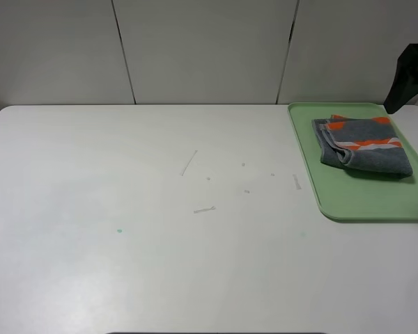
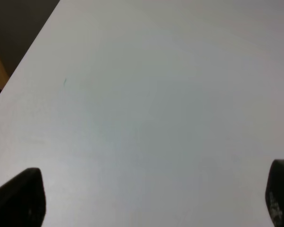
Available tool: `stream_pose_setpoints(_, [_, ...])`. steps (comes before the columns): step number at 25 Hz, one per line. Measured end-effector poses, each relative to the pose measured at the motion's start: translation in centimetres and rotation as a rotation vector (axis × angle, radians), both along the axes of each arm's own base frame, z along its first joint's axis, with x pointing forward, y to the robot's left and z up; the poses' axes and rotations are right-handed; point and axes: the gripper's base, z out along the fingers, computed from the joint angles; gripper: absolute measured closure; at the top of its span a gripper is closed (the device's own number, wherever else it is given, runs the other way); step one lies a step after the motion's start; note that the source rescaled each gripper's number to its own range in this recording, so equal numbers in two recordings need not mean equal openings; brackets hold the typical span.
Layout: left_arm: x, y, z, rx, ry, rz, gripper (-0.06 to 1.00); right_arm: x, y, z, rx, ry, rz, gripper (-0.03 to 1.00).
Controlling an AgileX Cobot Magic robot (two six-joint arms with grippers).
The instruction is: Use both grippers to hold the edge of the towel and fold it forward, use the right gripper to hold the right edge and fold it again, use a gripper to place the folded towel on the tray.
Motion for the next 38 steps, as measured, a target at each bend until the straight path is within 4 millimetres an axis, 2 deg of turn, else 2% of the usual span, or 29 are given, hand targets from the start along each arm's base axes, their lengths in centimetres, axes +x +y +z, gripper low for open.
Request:
stream_pose_setpoints(6, [0.0, 0.0, 0.0, 0.000, 0.000, 0.000, 0.02, -6.5, 0.7, 2.2, 0.006, -0.088, -0.020, -0.03])
stream_pose_setpoints(13, [0.0, 0.0, 0.0, 0.000, 0.000, 0.000, 0.02, -14.5, 1.5, 2.7, -0.002, -0.208, -0.024, -0.03])
stream_pose_setpoints(17, [0.0, 0.0, 0.0, 0.000, 0.000, 0.000, 0.02, -18.7, 1.9, 2.5, -0.007, -0.302, -0.030, -0.03])
stream_pose_setpoints(24, [0.0, 0.0, 0.0, 0.000, 0.000, 0.000, 0.02, -24.8, 2.3, 0.7, -0.042, -0.514, -0.042, -0.03])
stream_pose_setpoints(31, [0.0, 0.0, 0.0, 0.000, 0.000, 0.000, 0.02, -28.6, 2.4, -1.6, -0.077, -0.765, -0.062, -0.03])
stream_pose_setpoints(34, [0.0, 0.0, 0.0, 0.000, 0.000, 0.000, 0.02, -29.6, 2.5, -2.7, -0.067, -0.845, -0.083, -0.03])
stream_pose_setpoints(38, [0.0, 0.0, 0.0, 0.000, 0.000, 0.000, 0.02, -30.0, 2.4, -3.5, -0.053, -0.863, -0.118, -0.03])
